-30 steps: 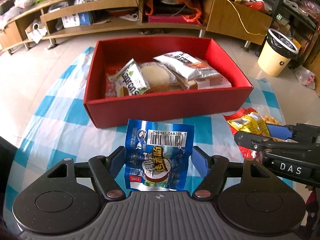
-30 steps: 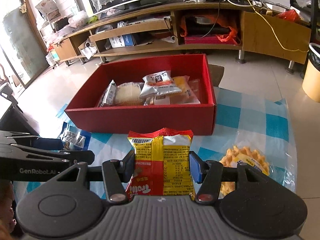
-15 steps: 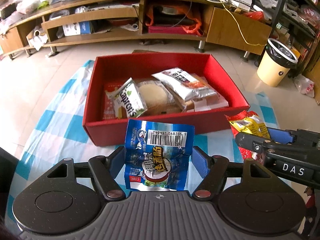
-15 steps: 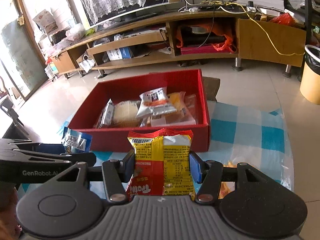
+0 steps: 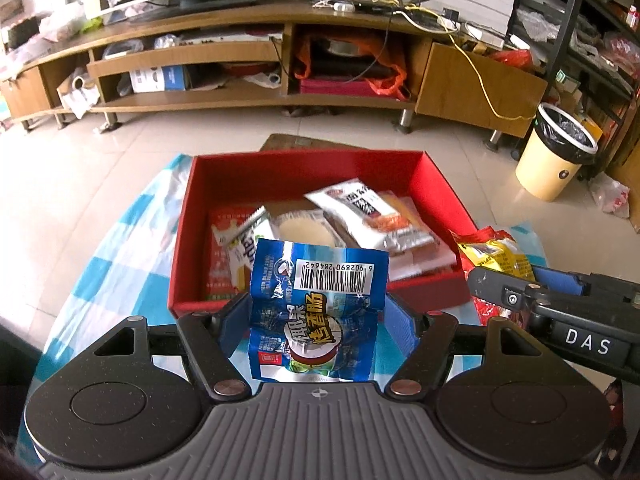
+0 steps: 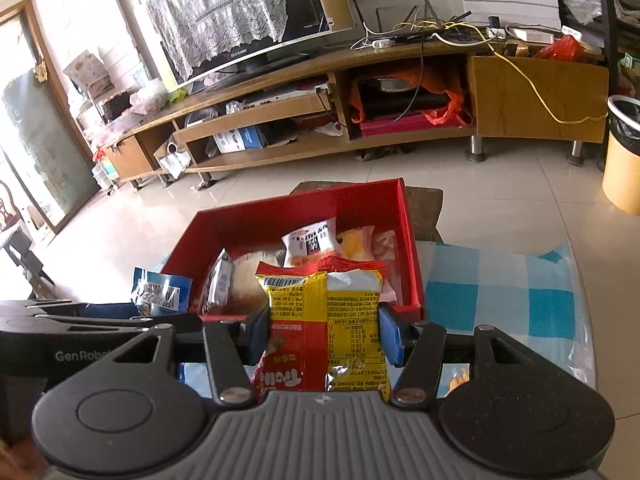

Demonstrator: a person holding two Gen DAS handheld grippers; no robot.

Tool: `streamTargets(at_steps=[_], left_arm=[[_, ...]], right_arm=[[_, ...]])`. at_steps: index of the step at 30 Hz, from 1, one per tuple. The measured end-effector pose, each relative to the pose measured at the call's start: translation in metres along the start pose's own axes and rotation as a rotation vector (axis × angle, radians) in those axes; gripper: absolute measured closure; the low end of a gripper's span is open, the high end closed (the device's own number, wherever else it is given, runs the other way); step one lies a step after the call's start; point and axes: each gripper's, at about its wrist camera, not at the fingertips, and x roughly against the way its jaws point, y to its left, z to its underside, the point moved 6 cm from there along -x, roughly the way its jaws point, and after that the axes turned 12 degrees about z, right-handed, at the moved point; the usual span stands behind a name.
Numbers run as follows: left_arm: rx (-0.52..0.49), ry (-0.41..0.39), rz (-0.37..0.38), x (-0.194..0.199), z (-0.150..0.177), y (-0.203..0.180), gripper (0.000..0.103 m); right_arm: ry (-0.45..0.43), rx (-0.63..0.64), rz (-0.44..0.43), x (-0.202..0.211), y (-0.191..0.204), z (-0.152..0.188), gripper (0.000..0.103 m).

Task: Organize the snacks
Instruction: 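Carry the blue packet and Trolli bag toward the red box with both tools, then lower the blue packet and Trolli bag into the red box and release both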

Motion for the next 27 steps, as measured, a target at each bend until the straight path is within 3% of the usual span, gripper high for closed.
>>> streamTargets(at_steps=[17,27], left_arm=[[-0.009,-0.035,-0.037,-0.008,-0.024,0.007,0.026],[-0.01,-0.042,-0.074,-0.028,-0.046,0.017,0.026]], right_arm=[[-0.035,-0.021,-0.011,-0.014,0.003,-0.027,0.049],[-0.032,-0.03,-0.006,-0.049,0.004,-0.05,0.049]])
